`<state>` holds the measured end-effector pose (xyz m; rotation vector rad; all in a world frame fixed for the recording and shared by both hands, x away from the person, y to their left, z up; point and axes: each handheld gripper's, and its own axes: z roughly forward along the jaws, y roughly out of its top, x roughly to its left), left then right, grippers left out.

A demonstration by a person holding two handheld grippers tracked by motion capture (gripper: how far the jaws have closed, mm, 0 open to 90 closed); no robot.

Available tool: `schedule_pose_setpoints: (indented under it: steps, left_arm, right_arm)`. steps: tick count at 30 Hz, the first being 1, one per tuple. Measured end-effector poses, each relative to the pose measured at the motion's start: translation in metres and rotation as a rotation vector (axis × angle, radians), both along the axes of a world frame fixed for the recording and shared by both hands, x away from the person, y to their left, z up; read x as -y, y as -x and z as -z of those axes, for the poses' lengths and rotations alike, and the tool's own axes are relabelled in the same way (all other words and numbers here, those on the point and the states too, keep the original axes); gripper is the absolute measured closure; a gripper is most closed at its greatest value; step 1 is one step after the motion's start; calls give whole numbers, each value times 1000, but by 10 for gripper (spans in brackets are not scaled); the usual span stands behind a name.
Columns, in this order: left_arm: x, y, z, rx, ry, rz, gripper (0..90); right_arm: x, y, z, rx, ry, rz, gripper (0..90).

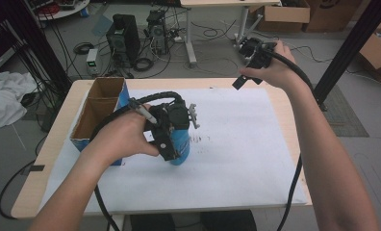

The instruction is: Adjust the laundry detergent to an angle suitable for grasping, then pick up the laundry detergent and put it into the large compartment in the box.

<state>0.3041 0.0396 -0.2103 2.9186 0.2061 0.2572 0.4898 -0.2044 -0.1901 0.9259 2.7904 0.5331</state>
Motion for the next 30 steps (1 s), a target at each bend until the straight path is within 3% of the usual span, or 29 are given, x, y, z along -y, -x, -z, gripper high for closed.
schedule_pose_setpoints:
  steps: [3,11,30]
  left_arm:
    - [0,1,0,-7,8,5,147]
    - [3,3,-1,2,-20,-1,139]
    - [3,3,-5,8,-12,-14,131]
  right_arm:
    - [1,1,0,-5,-1,2,228]
    - [5,5,1,-9,-6,-3,224]
    - [12,6,1,-6,-12,6,218]
